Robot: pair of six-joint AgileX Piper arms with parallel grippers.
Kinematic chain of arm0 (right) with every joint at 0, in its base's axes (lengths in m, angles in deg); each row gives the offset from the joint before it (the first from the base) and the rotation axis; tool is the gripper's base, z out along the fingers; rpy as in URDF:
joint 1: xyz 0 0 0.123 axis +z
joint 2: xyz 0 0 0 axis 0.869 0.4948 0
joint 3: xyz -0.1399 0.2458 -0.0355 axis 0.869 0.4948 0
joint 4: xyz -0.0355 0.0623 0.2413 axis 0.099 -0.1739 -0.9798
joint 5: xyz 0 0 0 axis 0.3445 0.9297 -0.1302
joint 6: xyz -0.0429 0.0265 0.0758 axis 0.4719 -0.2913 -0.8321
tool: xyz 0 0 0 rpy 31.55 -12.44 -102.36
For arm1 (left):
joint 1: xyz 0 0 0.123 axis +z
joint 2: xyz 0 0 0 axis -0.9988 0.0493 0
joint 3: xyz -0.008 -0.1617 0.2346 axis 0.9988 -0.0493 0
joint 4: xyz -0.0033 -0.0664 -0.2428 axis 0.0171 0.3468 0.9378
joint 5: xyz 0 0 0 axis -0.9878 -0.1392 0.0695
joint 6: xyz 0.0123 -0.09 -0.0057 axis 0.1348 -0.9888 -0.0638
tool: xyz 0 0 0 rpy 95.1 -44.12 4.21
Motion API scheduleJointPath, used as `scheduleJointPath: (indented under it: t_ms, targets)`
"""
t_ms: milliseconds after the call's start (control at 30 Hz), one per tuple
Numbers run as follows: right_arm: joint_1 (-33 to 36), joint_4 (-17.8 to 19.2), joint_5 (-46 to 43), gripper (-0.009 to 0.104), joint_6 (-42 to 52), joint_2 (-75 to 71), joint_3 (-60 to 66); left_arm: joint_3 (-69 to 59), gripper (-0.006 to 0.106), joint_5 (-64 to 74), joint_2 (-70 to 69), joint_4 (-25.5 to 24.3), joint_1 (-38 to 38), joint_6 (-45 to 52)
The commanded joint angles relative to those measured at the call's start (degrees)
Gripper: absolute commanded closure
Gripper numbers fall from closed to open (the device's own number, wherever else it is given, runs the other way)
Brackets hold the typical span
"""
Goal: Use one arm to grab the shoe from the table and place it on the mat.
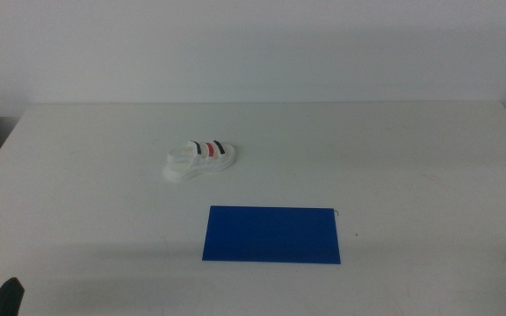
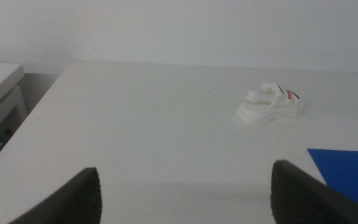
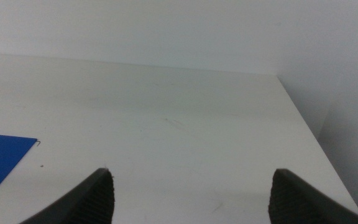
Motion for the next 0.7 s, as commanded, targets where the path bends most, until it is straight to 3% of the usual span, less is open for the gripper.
scheduleJointPath:
  t_ms: [0,667]
  targets:
    - [0.0,0.5,-4.4,0.031,0.4,-1.5,0.3,2.6,0.007,-3.4,1.3,0.5,-0.1,-0.4]
    - [0.0,0.5,-4.4,0.031,0.4,-1.5,0.3,45.2,0.007,20.9,38.4,-0.1,-9.5,-0.4]
